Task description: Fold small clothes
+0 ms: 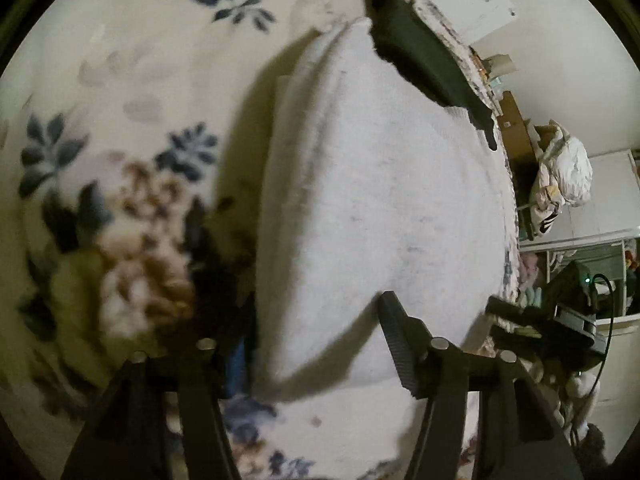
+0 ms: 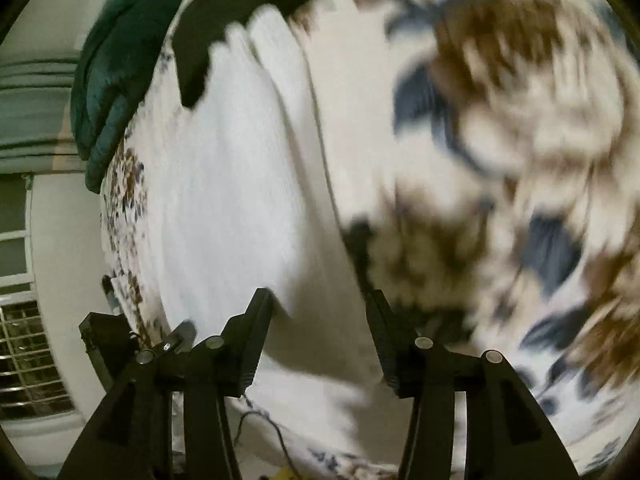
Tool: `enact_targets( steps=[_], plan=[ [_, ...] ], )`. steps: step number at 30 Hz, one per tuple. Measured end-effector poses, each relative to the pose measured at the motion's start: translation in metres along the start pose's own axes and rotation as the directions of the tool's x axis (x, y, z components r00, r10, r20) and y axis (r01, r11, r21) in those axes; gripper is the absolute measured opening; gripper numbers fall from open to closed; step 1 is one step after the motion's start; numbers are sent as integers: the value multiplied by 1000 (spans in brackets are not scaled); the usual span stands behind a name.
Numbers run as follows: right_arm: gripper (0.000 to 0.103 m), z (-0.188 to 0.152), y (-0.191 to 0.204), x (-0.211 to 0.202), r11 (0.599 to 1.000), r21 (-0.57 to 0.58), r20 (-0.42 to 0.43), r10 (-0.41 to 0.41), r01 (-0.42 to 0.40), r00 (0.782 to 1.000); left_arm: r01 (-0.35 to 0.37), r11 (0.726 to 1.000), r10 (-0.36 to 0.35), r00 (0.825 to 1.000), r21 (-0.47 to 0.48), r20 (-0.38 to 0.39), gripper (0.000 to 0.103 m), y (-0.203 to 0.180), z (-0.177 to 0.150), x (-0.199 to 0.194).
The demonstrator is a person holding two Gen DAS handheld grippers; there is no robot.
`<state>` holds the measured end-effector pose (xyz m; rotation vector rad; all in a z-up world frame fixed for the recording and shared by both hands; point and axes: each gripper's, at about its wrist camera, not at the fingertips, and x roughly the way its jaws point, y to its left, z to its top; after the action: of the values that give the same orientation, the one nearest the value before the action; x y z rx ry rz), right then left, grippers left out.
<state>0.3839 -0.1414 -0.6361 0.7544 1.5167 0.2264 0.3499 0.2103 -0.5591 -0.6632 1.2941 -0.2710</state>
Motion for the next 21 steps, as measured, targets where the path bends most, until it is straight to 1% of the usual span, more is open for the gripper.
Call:
enact_targets(
  steps=[1,2,3,4,5,6,7,8,9,10,11,12,13,14,15,17,18,19,20,21],
  plan=[
    [52,-3,-3,5,1000,13,-1,19,-19,1000,10,1000,-10,1000,-6,11,25,-2,2,-1],
    [52,-3,-3,5,1000,13,-1,19,-19,1000,49,999,-48,998,-24,37,20,-3,6,-8],
    [42,-6,-6,8,998,21,31,58,-58,998,80,996,-78,995,-38,58,19,-3,8,-14],
    [34,-6,-6,8,998,21,31,58,-58,998,124,991,-119,989,-57,90,19,-2,11,-26],
    [28,-7,-6,7,996,22,39,82,-83,996,158,985,-150,983,-68,105,19,0,13,-31],
    [24,-8,-6,2,994,23,49,107,-109,993,187,979,-176,977,-86,119,18,5,15,-37],
    [22,-11,-10,-9,990,22,73,136,-138,988,201,973,-188,975,-114,116,18,13,16,-37],
    [15,-12,-18,-14,990,40,80,135,-138,988,206,969,-192,976,-139,104,18,22,15,-33],
    [11,-12,-27,-15,987,71,79,137,-143,987,187,970,-175,981,-157,86,19,29,14,-25],
    [10,-12,-27,-15,987,71,79,137,-143,987,152,975,-145,988,-162,58,19,37,12,-15],
    [8,-12,-38,-13,986,100,71,126,-133,989,129,979,-126,992,-160,23,20,43,8,-4],
    [8,-12,-48,-6,988,121,58,88,-94,994,115,983,-117,993,-146,-6,27,43,4,3],
    [8,-9,-49,-3,990,121,38,72,-76,997,99,987,-101,995,-127,-12,31,40,2,2],
    [8,-9,-48,1,992,106,15,62,-63,998,73,993,-75,997,-95,-14,39,35,3,-3],
    [9,-8,-42,2,996,75,2,46,-46,999,65,995,-66,998,-74,-16,41,30,5,-9],
    [12,-5,-28,-3,1000,1,-7,21,-21,1000,52,997,-52,999,-52,-7,44,24,10,-23],
    [21,-3,-23,-6,999,-27,-14,19,-19,1000,57,997,-57,998,-44,3,52,22,13,-28],
    [31,1,-18,-13,998,-56,-24,34,-35,999,66,997,-66,998,-41,13,56,21,16,-34],
    [56,1,-18,-13,998,-56,-24,34,-35,999,80,996,-79,997,-42,26,62,22,21,-37],
    [71,9,-16,-17,996,-73,6,48,-48,999,94,994,-92,995,-47,37,62,24,27,-36]
  ],
)
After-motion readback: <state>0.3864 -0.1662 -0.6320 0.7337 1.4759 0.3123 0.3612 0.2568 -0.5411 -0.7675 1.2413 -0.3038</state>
